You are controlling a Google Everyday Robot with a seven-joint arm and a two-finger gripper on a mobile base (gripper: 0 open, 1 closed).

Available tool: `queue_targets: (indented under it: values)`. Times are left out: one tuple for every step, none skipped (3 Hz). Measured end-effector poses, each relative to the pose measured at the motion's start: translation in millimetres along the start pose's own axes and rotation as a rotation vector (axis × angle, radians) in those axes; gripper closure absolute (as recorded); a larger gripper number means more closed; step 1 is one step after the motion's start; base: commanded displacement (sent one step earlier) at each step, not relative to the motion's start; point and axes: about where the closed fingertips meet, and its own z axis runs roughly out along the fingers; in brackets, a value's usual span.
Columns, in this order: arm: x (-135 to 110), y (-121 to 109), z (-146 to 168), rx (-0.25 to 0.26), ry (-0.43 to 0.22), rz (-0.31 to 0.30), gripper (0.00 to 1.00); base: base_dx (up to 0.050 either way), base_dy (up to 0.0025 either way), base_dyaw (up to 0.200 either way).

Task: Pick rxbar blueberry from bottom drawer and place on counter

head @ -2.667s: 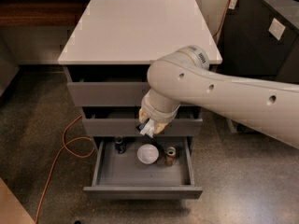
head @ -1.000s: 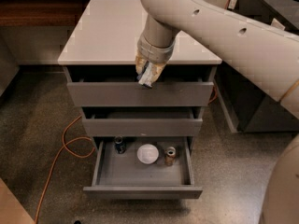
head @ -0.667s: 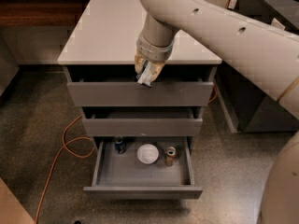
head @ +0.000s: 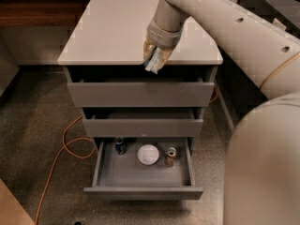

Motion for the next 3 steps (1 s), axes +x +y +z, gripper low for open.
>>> queue_targets:
  values:
    - [26.3,-4.6,17.0,-0.017,-0.042,-0.015,1.00,0.000,0.00000,0.000]
    - [55.9,-22.5,23.2,0.004,-0.040,-0.042,1.00,0.000,0.00000,0.000]
    - [75.9,-41.5,22.5,0.035,0.004,-0.068,0.98,0.000,0.00000,0.000]
